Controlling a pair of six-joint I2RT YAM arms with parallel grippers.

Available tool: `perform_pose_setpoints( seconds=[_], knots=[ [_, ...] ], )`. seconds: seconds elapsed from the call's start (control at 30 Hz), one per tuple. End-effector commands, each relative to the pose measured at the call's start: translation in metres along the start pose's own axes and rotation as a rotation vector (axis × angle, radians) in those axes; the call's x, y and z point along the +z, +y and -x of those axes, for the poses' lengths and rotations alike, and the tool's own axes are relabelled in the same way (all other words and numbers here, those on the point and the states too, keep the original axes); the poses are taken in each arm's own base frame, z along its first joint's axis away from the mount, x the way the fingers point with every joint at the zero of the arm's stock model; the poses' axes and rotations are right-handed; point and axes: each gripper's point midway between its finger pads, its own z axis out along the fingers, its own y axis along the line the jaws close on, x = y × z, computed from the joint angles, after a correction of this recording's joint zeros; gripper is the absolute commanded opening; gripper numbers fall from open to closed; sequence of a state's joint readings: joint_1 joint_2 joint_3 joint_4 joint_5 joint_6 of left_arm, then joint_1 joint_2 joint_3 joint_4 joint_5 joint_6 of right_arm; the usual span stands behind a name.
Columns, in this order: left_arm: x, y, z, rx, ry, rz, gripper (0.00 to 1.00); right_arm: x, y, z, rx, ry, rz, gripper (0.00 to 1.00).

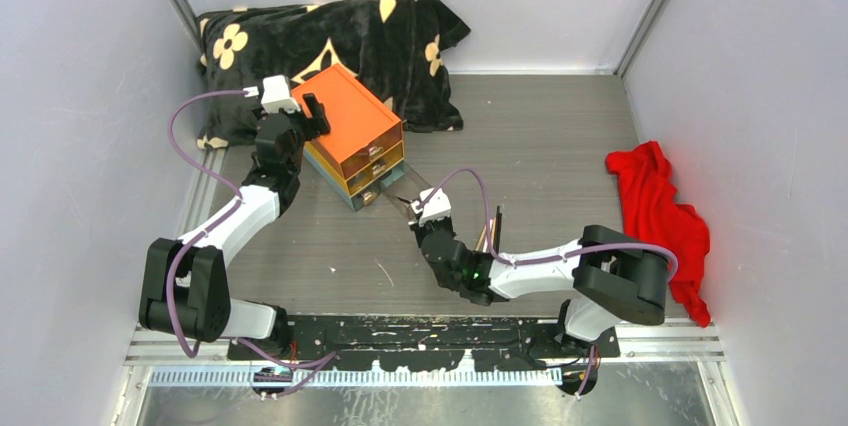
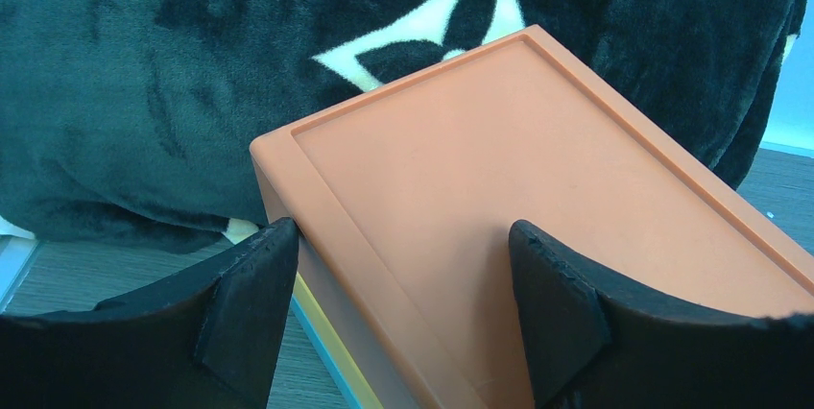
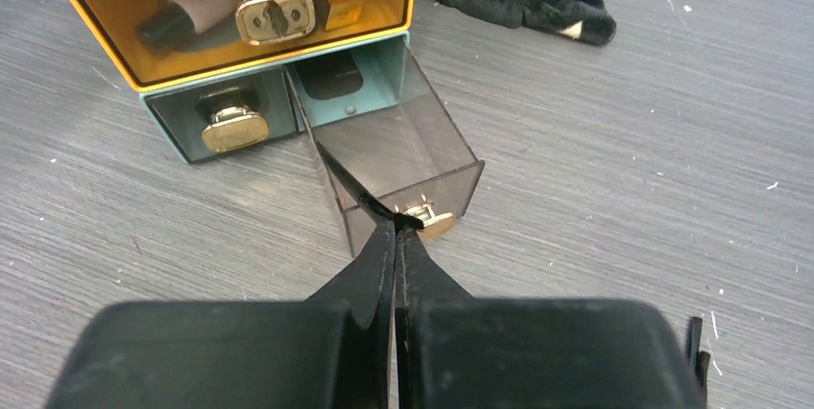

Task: Organize the makeup
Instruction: Place the makeup brush in the drawer.

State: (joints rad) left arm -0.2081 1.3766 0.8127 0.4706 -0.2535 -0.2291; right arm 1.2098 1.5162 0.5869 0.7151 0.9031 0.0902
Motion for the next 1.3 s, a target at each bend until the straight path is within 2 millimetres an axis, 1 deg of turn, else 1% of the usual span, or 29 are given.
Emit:
perform_pose_setpoints(
  seconds=[0.0, 0.13, 0.27, 0.4, 0.47, 0.57, 0.67, 0.7, 0.77, 0.8, 0.9, 0.97, 1.03, 1.07, 1.17, 1.27],
  knots=[
    [-0.035, -0.005, -0.129, 0.132, 0.434, -0.109, 0.77, -0.005, 0.004, -0.002, 0.057, 0.006, 0.002, 0.01],
    [-0.035, -0.004, -0.129, 0.130, 0.436, -0.108, 0.77, 0.001, 0.014, -0.006, 0.036, 0.009, 0.006, 0.01],
    [-0.035, -0.005, -0.129, 0.132, 0.435, -0.108, 0.77, 0.011, 0.022, -0.005, -0.014, 0.002, -0.012, 0.01],
    [-0.035, -0.005, -0.128, 0.131, 0.435, -0.109, 0.77, 0.022, 0.032, -0.011, -0.058, 0.021, -0.033, 0.01],
    [-0.035, -0.005, -0.129, 0.131, 0.435, -0.108, 0.77, 0.027, 0.034, -0.010, -0.072, 0.019, -0.053, 0.01],
    [-0.035, -0.005, -0.129, 0.131, 0.436, -0.109, 0.77, 0.032, 0.036, 0.001, -0.087, -0.001, -0.080, 0.01],
    [-0.035, -0.005, -0.129, 0.132, 0.436, -0.109, 0.77, 0.039, 0.033, 0.013, -0.093, -0.011, -0.104, 0.01],
    [-0.035, -0.005, -0.128, 0.131, 0.435, -0.109, 0.77, 0.042, 0.031, 0.015, -0.088, -0.006, -0.109, 0.03],
    [-0.035, -0.005, -0.129, 0.132, 0.436, -0.109, 0.77, 0.050, 0.028, 0.018, -0.072, 0.011, -0.099, 0.14],
    [-0.035, -0.005, -0.129, 0.132, 0.436, -0.109, 0.77, 0.054, 0.025, 0.019, -0.059, 0.024, -0.098, 0.16],
    [-0.035, -0.005, -0.130, 0.131, 0.438, -0.109, 0.77, 0.071, 0.018, 0.013, -0.033, 0.100, -0.062, 0.26],
    [-0.035, -0.005, -0.129, 0.132, 0.436, -0.110, 0.77, 0.081, 0.013, 0.010, -0.005, 0.139, -0.044, 0.37],
    [-0.035, -0.005, -0.128, 0.131, 0.434, -0.110, 0.77, 0.086, 0.012, 0.008, -0.002, 0.163, -0.014, 0.48],
    [-0.035, -0.005, -0.129, 0.131, 0.436, -0.110, 0.77, 0.087, 0.013, 0.007, -0.003, 0.172, 0.005, 0.51],
    [-0.036, -0.005, -0.129, 0.131, 0.435, -0.110, 0.77, 0.087, 0.014, 0.004, 0.000, 0.205, 0.042, 0.54],
    [-0.035, -0.005, -0.129, 0.132, 0.435, -0.109, 0.77, 0.080, 0.009, 0.010, 0.001, 0.206, 0.045, 0.56]
  ],
)
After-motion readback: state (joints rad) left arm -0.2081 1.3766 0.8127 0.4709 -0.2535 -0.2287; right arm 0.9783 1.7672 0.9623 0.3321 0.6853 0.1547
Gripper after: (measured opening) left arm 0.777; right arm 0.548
